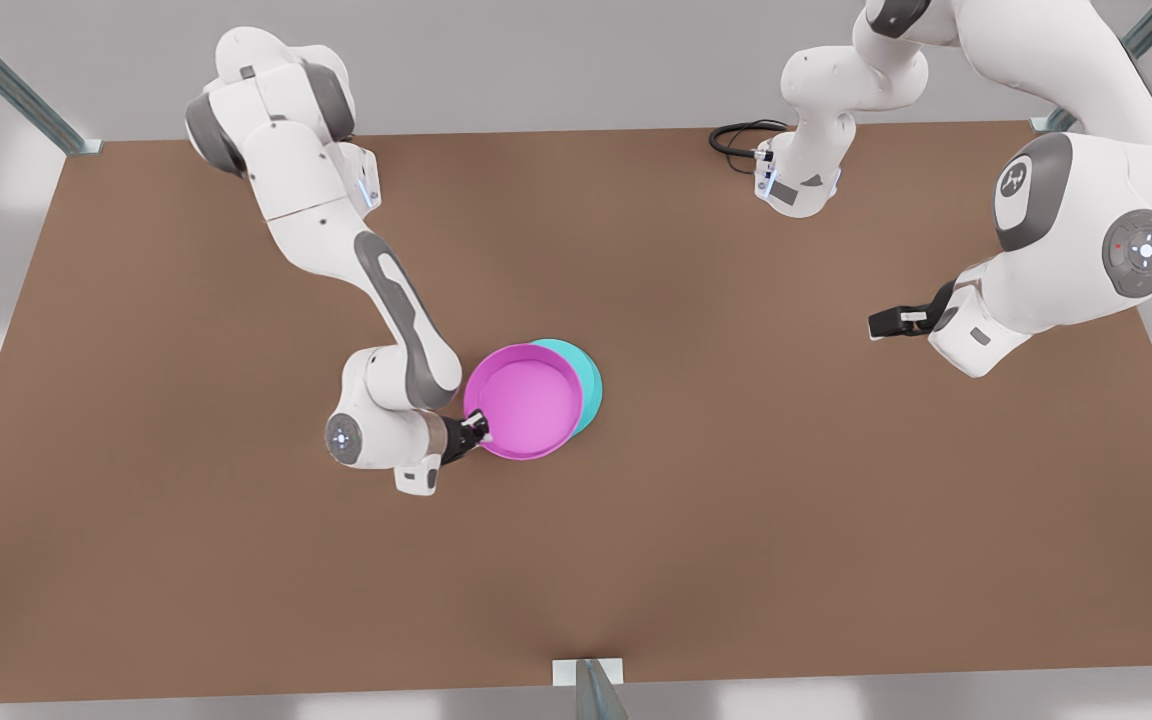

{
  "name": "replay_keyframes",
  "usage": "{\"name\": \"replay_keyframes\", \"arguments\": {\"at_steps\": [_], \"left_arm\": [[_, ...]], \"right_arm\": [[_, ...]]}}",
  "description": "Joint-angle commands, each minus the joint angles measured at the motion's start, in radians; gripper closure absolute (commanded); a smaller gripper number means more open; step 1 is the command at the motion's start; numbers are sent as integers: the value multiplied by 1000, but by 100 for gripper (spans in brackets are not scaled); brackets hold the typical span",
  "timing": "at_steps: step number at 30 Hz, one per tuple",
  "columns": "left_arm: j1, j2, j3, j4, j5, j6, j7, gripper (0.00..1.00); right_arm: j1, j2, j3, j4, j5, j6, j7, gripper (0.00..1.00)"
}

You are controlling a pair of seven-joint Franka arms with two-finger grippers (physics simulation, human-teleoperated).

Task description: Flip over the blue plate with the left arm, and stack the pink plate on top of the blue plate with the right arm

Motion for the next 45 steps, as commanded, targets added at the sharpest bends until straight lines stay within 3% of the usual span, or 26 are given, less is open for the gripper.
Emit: {"name": "replay_keyframes", "arguments": {"at_steps": [1, 7, 19, 20, 21, 27, 30, 31, 33, 35, 37, 40, 42, 43, 45], "left_arm": [[-1, -1, 0, 0, 1, -1, 9, 0], [1, -1, 0, 2, -1, 5, 9, 0], [1, -3, 0, 2, 2, 2, 9, 0], [1, -1, 0, 2, 1, 2, 6, 0], [1, -1, 0, 2, 1, 4, 7, 0], [1, 1, 0, 0, -1, 4, 9, 0], [1, -6, -6, 2, -2, -25, 12, 0], [1, -3, -3, 4, -2, -25, 10, 0], [1, 2, -2, 2, -1, -22, 10, 0], [1, 2, -3, 4, -2, -18, 10, 0], [1, 2, 0, 8, -1, -7, 10, 0], [1, 7, 0, 8, -1, -7, 10, 0], [2, 7, 0, 8, 1, -8, 9, 0], [2, 7, 0, 8, 1, -10, 9, 0], [4, 8, 1, 8, 1, -7, 10, 0]], "right_arm": [[3, 4, 0, 0, 0, 21, 380, 79], [79, -8, 0, -15, 3, 38, 455, 79], [82, -82, 3, -147, -4, 108, 369, 79], [81, -83, 1, -147, -4, 108, 369, 66], [81, -82, 1, -149, -1, 113, 373, 0], [70, -143, 3, -190, 2, 111, 364, 0], [-19, -172, -8, -135, 2, 25, 369, 0], [-22, -175, -72, -94, -9, -45, 370, 0], [-37, -138, -207, 89, -260, -241, 378, 0], [-106, -144, -218, 153, -409, -307, 366, 0], [-215, -143, -223, 334, -501, -519, 367, 0], [-241, -169, -265, 520, -641, -780, 370, 0], [-293, -313, -215, 534, -725, -864, 376, 0], [-376, -382, -86, 476, -776, -872, 381, 0], [-384, -468, -54, 402, -810, -867, 401, 0]]}}
